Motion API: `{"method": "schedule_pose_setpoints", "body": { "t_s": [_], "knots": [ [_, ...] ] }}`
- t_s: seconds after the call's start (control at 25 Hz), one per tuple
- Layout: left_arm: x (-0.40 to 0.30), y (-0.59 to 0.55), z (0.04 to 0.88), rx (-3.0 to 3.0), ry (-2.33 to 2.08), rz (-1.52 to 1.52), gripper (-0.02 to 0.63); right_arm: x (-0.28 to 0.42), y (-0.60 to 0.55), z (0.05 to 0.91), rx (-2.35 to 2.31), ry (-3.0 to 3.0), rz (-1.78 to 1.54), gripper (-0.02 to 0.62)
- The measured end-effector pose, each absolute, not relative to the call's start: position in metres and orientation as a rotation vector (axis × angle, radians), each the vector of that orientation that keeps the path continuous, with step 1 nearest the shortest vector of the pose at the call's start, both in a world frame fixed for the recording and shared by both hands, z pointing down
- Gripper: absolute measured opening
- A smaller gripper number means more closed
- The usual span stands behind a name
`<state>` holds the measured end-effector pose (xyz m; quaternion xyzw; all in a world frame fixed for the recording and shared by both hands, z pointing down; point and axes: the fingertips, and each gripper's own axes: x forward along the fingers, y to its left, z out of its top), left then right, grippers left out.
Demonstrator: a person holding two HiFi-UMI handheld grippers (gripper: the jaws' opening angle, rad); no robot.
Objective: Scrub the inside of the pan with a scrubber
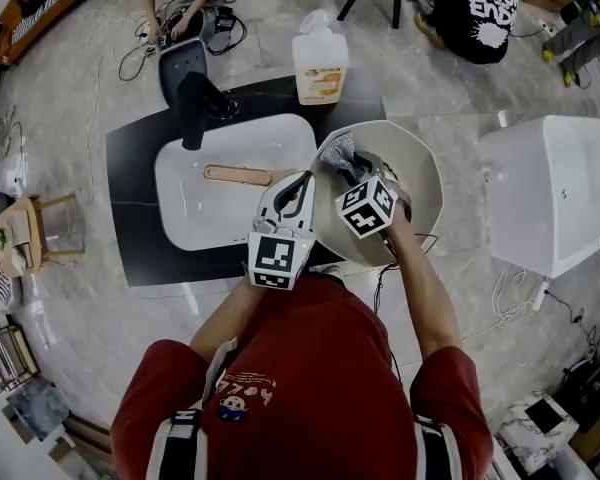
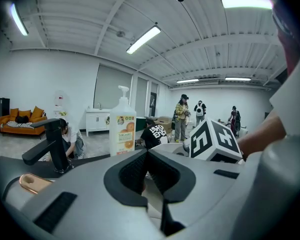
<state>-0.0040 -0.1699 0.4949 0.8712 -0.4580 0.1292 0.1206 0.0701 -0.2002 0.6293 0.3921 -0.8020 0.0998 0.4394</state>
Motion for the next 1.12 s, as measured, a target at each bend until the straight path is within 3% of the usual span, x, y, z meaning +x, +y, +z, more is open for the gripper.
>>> {"method": "schedule_pose_setpoints", "body": {
  "t_s": [0.48, 1.12],
  "knots": [
    [-0.002, -0.164, 0.487, 2.561, -1.345, 0.36, 0.006, 0.057, -0.148, 0.643, 0.593, -1.903, 0.071, 0.176],
    [0.008, -0.157, 0.484, 2.581, -1.339, 0.328, 0.006, 0.068, -0.073, 0.647, 0.292, -1.812, 0.15, 0.176]
  ]
}}
